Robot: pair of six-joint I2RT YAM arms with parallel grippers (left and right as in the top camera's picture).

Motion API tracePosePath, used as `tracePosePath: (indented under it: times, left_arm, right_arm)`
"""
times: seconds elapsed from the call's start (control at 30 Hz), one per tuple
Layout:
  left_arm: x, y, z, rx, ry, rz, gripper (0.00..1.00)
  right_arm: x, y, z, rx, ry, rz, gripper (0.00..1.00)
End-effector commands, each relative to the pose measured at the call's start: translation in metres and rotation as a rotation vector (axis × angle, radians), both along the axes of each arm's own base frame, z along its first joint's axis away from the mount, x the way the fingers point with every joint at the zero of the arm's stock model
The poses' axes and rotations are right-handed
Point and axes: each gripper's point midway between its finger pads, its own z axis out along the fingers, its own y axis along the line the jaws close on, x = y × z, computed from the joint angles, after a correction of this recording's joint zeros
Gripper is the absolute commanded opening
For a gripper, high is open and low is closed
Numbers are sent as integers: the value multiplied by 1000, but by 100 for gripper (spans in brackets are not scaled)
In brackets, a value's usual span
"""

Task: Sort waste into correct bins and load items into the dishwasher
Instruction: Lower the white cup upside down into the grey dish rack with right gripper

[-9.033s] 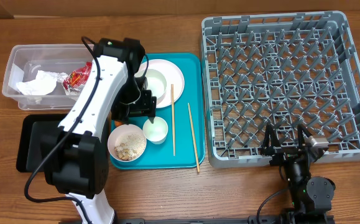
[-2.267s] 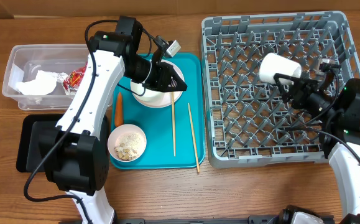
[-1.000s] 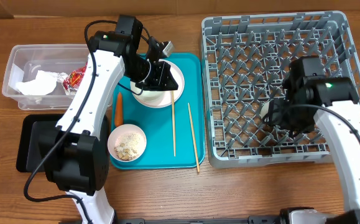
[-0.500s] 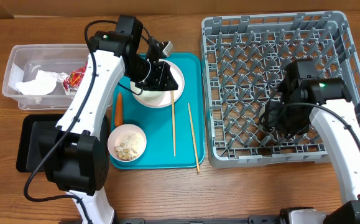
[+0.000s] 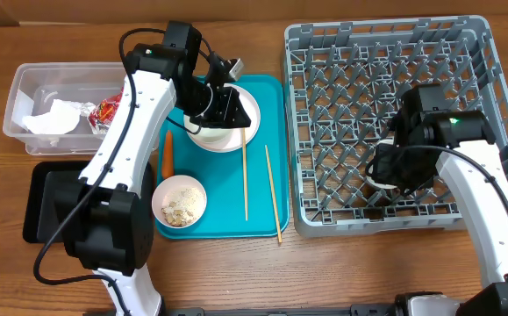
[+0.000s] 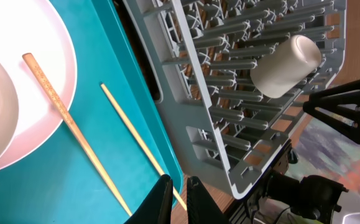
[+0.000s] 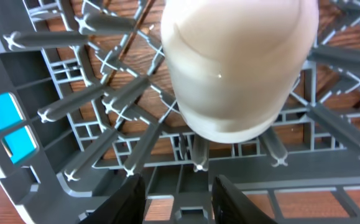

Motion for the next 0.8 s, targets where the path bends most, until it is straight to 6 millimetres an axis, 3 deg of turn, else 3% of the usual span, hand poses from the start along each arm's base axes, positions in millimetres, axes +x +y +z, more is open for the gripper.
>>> tracePosePath:
  times: [0.0, 0.13, 0.23, 0.6, 0.77]
  left_arm:
    - [2, 0, -2, 6, 8, 10, 12]
    - [0, 0, -2, 8, 15, 10, 11]
    - [-2, 1, -2, 11, 27, 9, 8]
    - [-3, 3, -4, 24, 29, 11, 7]
    - [-4, 6, -7, 48, 35, 15, 7]
  right_arm:
    - [29, 3, 28, 12, -127, 19, 38]
    - [54, 7, 53, 26, -246, 20, 33]
    - [67, 6, 58, 22, -301, 19, 27]
    - [82, -15, 17, -103, -260, -21, 22]
    - [71, -17, 10, -114, -204, -36, 22]
